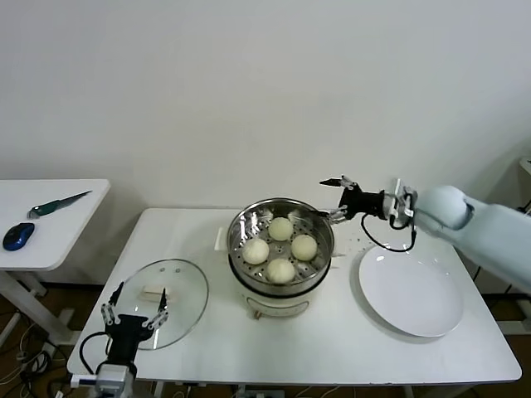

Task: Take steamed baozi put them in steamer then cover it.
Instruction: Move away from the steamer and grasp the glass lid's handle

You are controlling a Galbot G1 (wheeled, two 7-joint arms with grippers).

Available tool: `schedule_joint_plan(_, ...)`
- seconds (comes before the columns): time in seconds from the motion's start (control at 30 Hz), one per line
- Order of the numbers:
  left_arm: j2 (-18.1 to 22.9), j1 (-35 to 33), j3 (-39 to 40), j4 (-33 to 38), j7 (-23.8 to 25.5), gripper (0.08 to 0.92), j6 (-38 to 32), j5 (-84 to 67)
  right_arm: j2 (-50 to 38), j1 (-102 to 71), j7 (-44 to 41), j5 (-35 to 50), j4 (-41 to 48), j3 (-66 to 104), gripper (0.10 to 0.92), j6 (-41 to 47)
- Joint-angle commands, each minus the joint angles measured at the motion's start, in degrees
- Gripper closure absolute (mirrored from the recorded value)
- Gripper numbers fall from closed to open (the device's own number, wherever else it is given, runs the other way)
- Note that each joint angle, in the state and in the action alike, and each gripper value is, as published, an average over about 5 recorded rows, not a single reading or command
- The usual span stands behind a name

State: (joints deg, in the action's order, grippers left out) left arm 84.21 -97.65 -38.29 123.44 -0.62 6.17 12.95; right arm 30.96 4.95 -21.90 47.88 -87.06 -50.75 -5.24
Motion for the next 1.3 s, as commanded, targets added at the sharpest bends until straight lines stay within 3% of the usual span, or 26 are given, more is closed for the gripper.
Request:
schedule_joint_plan(0.03,-0.02,2.39,-0.61,-0.62,-0.02,0.177,0.02,11.75,2.16,-57.42,10.74,-5.47,-4.56,60.13,0.203,-6.81)
schedule_joint_plan(0.23,-1.08,2.82,-1.81,-2.01,-2.44,0.177,-2.2,42.04,10.59,-68.64,9.84,-9.61,-4.59,73.07,0.203,-5.66)
schedule_joint_plan(0.53,-5.49,3.04,1.85,-7.36,0.54,0.177,-0.9,70.44,19.86,-78.82,8.41,-12.37,-5.73,84.8,0.203,-5.18)
schedule_joint_plan(0.8,-5.78,9.87,2.72,-22.19,-7.4,0.177,-9.31,80.74,22.98,-82.61,7.18,-13.16,-6.06,87.92,0.203,-4.92)
schedule_joint_plan(1.1,-5.92,16.5,1.23,-31.19,-6.18,0.177,-15.33,80.06,24.16,-82.91,6.82,-14.46,-5.41,88.49,0.203,-4.42)
schedule_joint_plan(1.3,-6.25,18.91,-0.31,-33.97,-5.57,0.177,-15.12,78.7,24.57,-83.07,6.74,-14.93,-5.58,88.61,0.203,-4.28)
